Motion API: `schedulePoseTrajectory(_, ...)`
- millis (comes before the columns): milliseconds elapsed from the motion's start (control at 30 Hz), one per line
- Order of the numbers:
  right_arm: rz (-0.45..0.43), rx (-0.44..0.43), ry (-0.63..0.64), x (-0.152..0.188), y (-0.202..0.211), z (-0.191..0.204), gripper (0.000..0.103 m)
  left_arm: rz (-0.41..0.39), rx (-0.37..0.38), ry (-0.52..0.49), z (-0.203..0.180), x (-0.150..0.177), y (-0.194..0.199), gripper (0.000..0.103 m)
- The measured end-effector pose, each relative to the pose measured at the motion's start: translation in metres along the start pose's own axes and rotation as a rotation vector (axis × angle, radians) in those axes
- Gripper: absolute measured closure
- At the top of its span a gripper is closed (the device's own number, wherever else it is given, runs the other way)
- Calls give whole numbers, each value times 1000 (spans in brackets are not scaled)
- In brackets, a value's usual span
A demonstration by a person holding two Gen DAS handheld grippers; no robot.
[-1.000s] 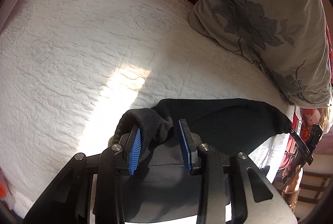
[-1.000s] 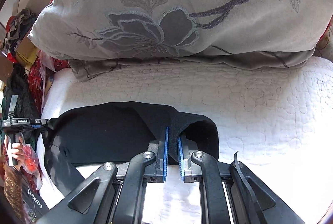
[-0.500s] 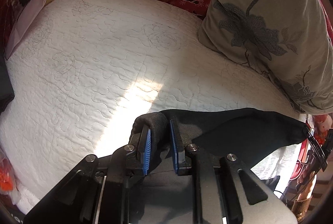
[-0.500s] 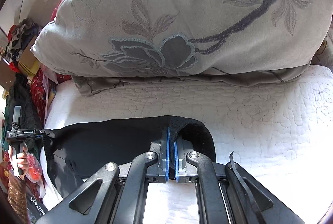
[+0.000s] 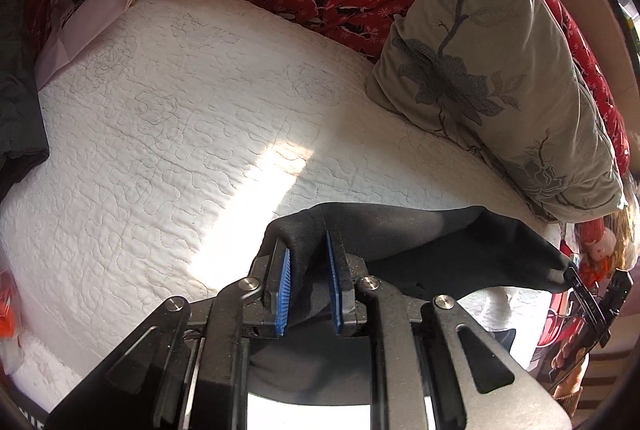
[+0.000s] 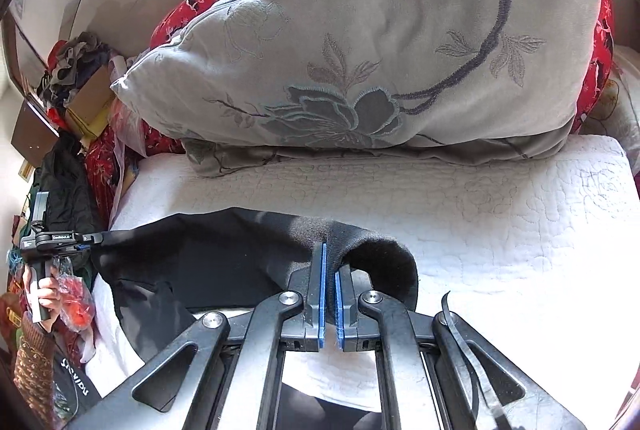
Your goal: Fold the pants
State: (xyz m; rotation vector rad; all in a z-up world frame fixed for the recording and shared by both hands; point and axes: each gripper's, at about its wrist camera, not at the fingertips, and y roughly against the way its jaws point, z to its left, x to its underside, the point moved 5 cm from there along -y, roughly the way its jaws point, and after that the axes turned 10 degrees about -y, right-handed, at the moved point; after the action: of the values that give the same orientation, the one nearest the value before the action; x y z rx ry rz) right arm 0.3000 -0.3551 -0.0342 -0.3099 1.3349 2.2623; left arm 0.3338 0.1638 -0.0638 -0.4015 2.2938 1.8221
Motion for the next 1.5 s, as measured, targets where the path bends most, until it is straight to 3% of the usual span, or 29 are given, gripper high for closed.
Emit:
schedulePoseTrajectory(233, -20, -69, 10, 38, 35, 5, 100, -60, 67, -4, 1, 30, 28, 89)
schedulePoseTrajectory(533, 13, -133, 13, 115, 63, -5, 99, -92, 137, -38, 12, 104, 38, 89)
schedulePoseTrajectory(733, 39, -166, -75, 173, 69, -37, 97, -12, 114, 69, 56, 150, 7, 89)
schedulePoseTrajectory(900, 72, -90, -143, 204, 63, -72, 95, 96, 39, 172, 97, 172, -24, 89)
schedulePoseTrajectory(1033, 65, -76, -178, 216, 71, -83, 95, 74, 101, 260, 112, 177, -16, 89)
schedulePoseTrajectory(1133, 47, -79, -230, 213, 80, -88, 93, 15, 169, 250, 97, 167, 7, 89)
schedulePoseTrajectory(1233, 57, -79, -327, 208, 79, -92, 78, -19, 228, 206, 63, 155, 24, 85)
schedulePoseTrajectory(1333, 45, -134, -482, 205, 79, -91, 57, -23, 268, 177, 30, 154, 27, 59)
schedulePoseTrajectory(1367, 40, -169, -550, 204, 79, -91, 48, -20, 269, 172, 23, 157, 25, 55)
schedulePoseTrajectory(1400, 34, -209, -620, 204, 78, -90, 41, -11, 274, 166, 15, 157, 21, 55)
schedulePoseTrajectory(1500, 67, -320, -778, 203, 66, -81, 37, 19, 289, 177, 4, 159, 9, 55)
